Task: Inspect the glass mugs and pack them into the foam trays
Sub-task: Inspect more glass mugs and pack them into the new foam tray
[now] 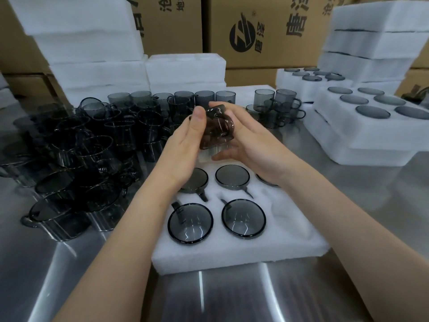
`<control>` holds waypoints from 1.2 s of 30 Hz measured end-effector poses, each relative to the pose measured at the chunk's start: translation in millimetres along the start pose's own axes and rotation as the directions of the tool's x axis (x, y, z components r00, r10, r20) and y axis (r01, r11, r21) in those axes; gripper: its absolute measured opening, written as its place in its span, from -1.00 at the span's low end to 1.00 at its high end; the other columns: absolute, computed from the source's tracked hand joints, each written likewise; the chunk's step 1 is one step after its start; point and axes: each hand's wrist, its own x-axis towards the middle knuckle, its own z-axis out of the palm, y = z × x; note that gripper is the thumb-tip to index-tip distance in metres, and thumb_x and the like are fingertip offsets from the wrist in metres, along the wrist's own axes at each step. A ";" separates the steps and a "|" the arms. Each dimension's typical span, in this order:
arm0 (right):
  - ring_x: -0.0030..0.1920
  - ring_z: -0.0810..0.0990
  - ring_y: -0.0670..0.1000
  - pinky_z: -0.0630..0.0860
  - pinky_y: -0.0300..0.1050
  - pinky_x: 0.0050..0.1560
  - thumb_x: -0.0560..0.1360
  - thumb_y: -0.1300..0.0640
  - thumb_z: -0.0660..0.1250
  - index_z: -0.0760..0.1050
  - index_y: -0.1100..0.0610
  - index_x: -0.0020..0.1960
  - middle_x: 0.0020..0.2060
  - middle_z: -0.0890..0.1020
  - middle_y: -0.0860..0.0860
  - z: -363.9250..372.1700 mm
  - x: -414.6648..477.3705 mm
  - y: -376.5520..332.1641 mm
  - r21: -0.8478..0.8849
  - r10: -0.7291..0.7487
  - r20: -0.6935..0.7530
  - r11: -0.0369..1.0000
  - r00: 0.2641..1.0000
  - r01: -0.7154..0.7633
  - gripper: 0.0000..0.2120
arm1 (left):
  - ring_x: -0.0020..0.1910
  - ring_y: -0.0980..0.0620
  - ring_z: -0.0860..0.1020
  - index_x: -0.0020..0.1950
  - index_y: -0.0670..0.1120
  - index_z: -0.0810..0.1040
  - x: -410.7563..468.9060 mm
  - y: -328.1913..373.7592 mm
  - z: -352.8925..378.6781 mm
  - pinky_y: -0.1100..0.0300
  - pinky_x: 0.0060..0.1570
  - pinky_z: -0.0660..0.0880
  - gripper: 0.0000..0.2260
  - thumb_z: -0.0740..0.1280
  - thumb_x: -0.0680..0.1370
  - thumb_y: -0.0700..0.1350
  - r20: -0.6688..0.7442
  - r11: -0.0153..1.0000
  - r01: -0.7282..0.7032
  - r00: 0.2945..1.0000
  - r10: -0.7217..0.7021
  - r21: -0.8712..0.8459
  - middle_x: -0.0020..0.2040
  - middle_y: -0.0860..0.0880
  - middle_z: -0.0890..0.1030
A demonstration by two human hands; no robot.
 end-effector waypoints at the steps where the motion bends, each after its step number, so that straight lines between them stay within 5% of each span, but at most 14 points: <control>1: 0.06 0.63 0.11 0.59 0.04 0.02 0.65 -0.04 0.12 0.33 0.04 0.38 0.17 0.54 0.15 1.1 -0.8 -1.1 0.012 0.003 0.015 1.000 1.000 -0.003 -0.66 | 0.21 0.03 0.58 0.24 0.06 0.54 0.3 -1.5 0.0 -0.09 0.30 0.43 -0.26 0.01 0.37 0.54 -0.006 1.000 0.004 1.000 -0.004 0.010 0.15 0.05 0.64; 6: -0.20 0.68 0.18 0.64 0.02 -0.15 0.64 0.03 0.16 0.31 0.07 0.25 -0.09 0.63 0.15 3.3 -3.2 -2.7 0.005 -0.043 -0.067 0.999 0.997 0.044 -0.79 | -0.12 0.22 0.53 0.18 0.10 0.46 -4.1 4.8 1.4 0.16 -0.04 0.48 -0.67 0.20 0.52 0.23 -0.199 0.980 -0.187 0.960 0.196 0.065 -0.04 0.17 0.56; 12: -0.19 0.65 0.05 0.65 0.04 -0.26 0.67 0.08 0.16 0.47 0.02 0.11 -0.14 0.60 -0.05 2.6 -2.7 -3.6 -0.149 -0.168 -0.237 0.980 0.957 0.135 -0.88 | 0.07 0.23 0.52 0.25 0.09 0.53 -10.7 10.0 4.2 0.40 0.07 0.42 -0.52 0.56 0.36 -0.02 -0.112 0.906 -0.336 0.921 0.373 0.257 0.11 0.11 0.57; 18: -0.22 0.68 0.02 0.59 -0.14 -0.41 0.67 0.16 0.14 0.55 0.11 0.07 -0.15 0.62 -0.01 -3.2 -2.5 -5.4 -0.092 -0.194 -0.336 0.981 0.922 0.173 -0.80 | 0.10 0.20 0.58 0.19 0.11 0.54 -11.8 9.0 3.6 0.25 0.19 0.50 -0.50 0.58 0.31 -0.12 -0.090 0.919 -0.355 0.923 0.373 0.169 0.06 0.22 0.62; 21: -0.21 0.67 0.09 0.63 -0.01 -0.30 0.67 0.12 0.16 0.56 0.12 0.12 -0.11 0.65 0.05 -6.0 -0.7 -4.2 -0.031 -0.143 -0.351 0.989 0.925 0.141 -0.79 | 0.13 0.16 0.59 0.18 0.12 0.51 -12.1 9.5 3.3 0.14 0.22 0.51 -0.49 0.56 0.31 -0.18 -0.087 0.933 -0.348 0.930 0.356 0.091 0.05 0.26 0.61; 24: -0.05 0.64 0.15 0.57 0.10 -0.02 0.65 -0.04 0.15 0.48 0.21 0.26 0.03 0.65 0.18 -7.2 3.0 -2.7 0.197 0.058 -0.227 0.980 0.972 -0.013 -0.63 | 0.18 0.15 0.58 0.22 0.03 0.46 -11.9 9.0 2.8 0.13 0.26 0.50 -0.48 0.54 0.35 -0.26 -0.066 0.939 -0.343 0.936 0.345 0.038 0.12 0.18 0.59; 28: 0.10 0.66 0.16 0.61 0.10 0.04 0.60 -0.21 0.09 0.49 0.18 0.29 0.12 0.65 0.21 -8.4 2.8 -2.1 0.340 0.166 0.035 0.925 0.986 -0.168 -0.47 | 0.26 0.20 0.51 0.23 0.06 0.41 -11.2 8.9 2.5 0.14 0.33 0.42 -0.46 0.55 0.37 -0.22 -0.035 0.947 -0.289 0.954 0.296 0.137 0.22 0.13 0.56; 31: -0.02 0.70 0.15 0.62 0.02 -0.13 0.63 -0.14 0.12 0.56 0.20 0.17 -0.01 0.70 0.22 -7.6 2.8 -0.1 0.210 0.135 -0.108 0.972 0.985 -0.111 -0.54 | 0.26 0.21 0.45 0.22 0.07 0.41 -11.4 8.6 3.6 0.38 0.21 0.37 -0.44 0.60 0.33 -0.08 -0.033 0.938 -0.241 0.966 0.257 0.247 0.24 0.17 0.53; 36: -0.08 0.70 0.15 0.62 -0.06 -0.21 0.66 -0.06 0.12 0.58 0.24 0.15 -0.04 0.70 0.22 -6.6 2.5 -1.4 0.162 0.116 -0.174 0.983 0.978 -0.088 -0.58 | 0.13 0.14 0.51 0.01 0.26 0.38 -12.3 12.1 3.5 0.25 0.13 0.43 -0.50 0.61 0.28 -0.02 -0.078 0.915 -0.256 0.953 0.293 0.311 0.09 0.16 0.58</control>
